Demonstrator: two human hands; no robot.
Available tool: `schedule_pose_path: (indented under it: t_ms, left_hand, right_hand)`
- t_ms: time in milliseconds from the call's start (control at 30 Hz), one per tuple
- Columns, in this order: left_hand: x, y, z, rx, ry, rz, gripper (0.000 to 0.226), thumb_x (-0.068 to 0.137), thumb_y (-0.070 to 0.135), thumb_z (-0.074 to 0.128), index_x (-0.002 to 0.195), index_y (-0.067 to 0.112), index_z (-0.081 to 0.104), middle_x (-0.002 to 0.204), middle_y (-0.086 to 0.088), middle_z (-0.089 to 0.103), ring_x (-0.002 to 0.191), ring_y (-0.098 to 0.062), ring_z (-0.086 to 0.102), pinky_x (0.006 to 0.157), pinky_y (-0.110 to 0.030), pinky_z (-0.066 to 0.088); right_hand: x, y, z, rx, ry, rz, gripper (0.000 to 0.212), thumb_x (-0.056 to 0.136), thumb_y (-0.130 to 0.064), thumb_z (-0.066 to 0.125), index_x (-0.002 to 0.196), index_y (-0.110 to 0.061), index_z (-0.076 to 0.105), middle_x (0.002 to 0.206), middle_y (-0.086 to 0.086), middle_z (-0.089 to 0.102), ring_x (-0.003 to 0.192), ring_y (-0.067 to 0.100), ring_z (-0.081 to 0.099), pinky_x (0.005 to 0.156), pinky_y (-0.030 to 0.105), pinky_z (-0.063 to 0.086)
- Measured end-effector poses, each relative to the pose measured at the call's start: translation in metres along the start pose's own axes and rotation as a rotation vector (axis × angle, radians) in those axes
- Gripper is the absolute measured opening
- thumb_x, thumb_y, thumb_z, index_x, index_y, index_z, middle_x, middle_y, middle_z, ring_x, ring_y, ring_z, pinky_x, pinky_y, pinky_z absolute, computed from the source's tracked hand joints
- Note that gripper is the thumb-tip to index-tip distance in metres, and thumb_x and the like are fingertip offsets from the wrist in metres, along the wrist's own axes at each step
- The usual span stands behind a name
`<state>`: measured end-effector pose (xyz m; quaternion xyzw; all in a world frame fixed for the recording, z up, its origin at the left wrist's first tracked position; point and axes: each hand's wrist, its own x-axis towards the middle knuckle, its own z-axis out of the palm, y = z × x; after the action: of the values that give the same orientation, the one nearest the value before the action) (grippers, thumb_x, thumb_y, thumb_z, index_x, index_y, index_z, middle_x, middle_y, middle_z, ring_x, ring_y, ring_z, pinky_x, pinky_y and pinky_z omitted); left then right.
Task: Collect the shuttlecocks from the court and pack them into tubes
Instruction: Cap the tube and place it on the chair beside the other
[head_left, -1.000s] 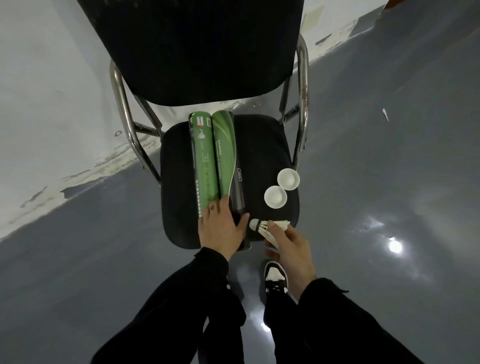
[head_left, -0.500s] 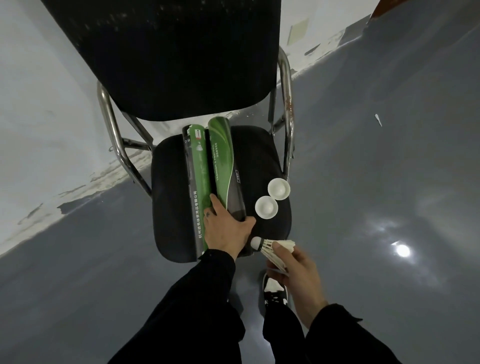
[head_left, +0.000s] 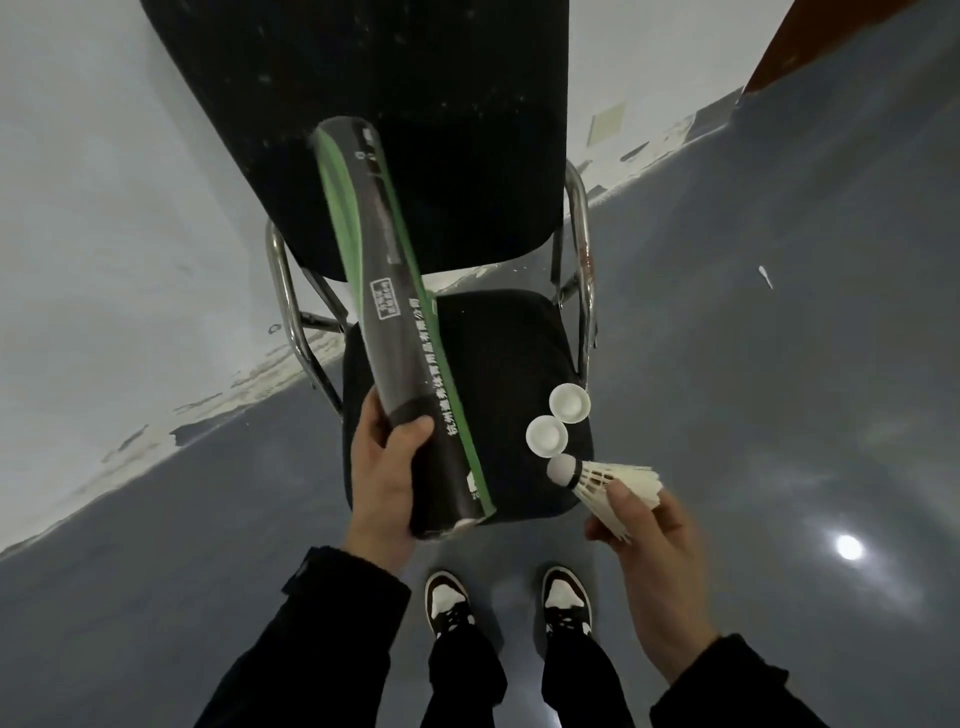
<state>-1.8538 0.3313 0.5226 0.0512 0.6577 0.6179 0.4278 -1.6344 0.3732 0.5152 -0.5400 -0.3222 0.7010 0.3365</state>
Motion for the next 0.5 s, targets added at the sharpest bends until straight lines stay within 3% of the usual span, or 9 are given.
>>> schedule_pose_path:
  t_ms: [67, 167, 267, 333, 400, 500]
  left_hand:
    - [-0.006, 0.015, 0.001, -0.187, 0.02, 0.013, 0.069, 0.073, 0.032, 0.073, 0.137, 0.013, 0.056, 0.112, -0.011, 0.07, 0.095, -0.028, 0.07, 0.077, -0.044, 0.062]
    - [-0.017, 0.027, 0.0, -0.371, -0.012, 0.037, 0.072, 0.08, 0.027, 0.071, 0.146, 0.01, 0.05, 0.129, -0.013, 0.064, 0.119, -0.033, 0.061, 0.108, -0.057, 0.048]
    - [-0.024, 0.034, 0.0, -0.497, -0.057, 0.081, 0.087, 0.083, 0.023, 0.077, 0.157, 0.006, 0.033, 0.151, -0.018, 0.048, 0.14, -0.036, 0.047, 0.123, -0.058, 0.03]
    - [-0.029, 0.038, 0.0, -0.541, -0.078, 0.104, 0.093, 0.084, 0.026, 0.078, 0.159, 0.005, 0.028, 0.161, -0.022, 0.039, 0.148, -0.037, 0.04, 0.124, -0.055, 0.028]
    - [-0.038, 0.042, 0.0, -0.55, -0.06, 0.108, 0.09, 0.08, 0.031, 0.082, 0.153, 0.003, 0.038, 0.158, -0.02, 0.044, 0.145, -0.035, 0.045, 0.12, -0.05, 0.036]
    - [-0.05, 0.041, 0.003, -0.534, -0.051, 0.104, 0.066, 0.084, 0.033, 0.076, 0.142, 0.012, 0.051, 0.151, -0.021, 0.051, 0.14, -0.034, 0.051, 0.11, -0.044, 0.046]
  right_hand:
    - [-0.009, -0.011, 0.004, -0.043, -0.021, -0.093, 0.027, 0.079, -0.031, 0.072, 0.099, -0.013, 0.077, 0.094, 0.006, 0.076, 0.076, 0.023, 0.063, 0.069, 0.026, 0.055]
    - [-0.025, -0.022, 0.011, -0.029, -0.052, -0.175, 0.027, 0.081, -0.021, 0.08, 0.103, -0.005, 0.074, 0.093, 0.008, 0.076, 0.076, 0.021, 0.064, 0.068, 0.024, 0.055]
    - [-0.041, -0.033, 0.019, 0.038, -0.064, -0.231, 0.019, 0.081, -0.015, 0.072, 0.099, -0.014, 0.076, 0.094, 0.007, 0.076, 0.08, 0.018, 0.067, 0.072, 0.024, 0.056]
    - [-0.051, -0.043, 0.024, 0.062, -0.063, -0.299, 0.021, 0.078, -0.022, 0.076, 0.1, -0.022, 0.076, 0.099, 0.006, 0.076, 0.085, 0.017, 0.069, 0.076, 0.026, 0.056]
    - [-0.057, -0.051, 0.029, 0.03, -0.072, -0.365, 0.026, 0.078, -0.031, 0.075, 0.103, -0.025, 0.073, 0.106, 0.007, 0.074, 0.094, 0.022, 0.07, 0.081, 0.029, 0.056]
    - [-0.062, -0.058, 0.036, -0.093, -0.104, -0.442, 0.028, 0.083, -0.034, 0.073, 0.11, -0.027, 0.07, 0.116, 0.011, 0.069, 0.102, 0.028, 0.069, 0.085, 0.031, 0.054]
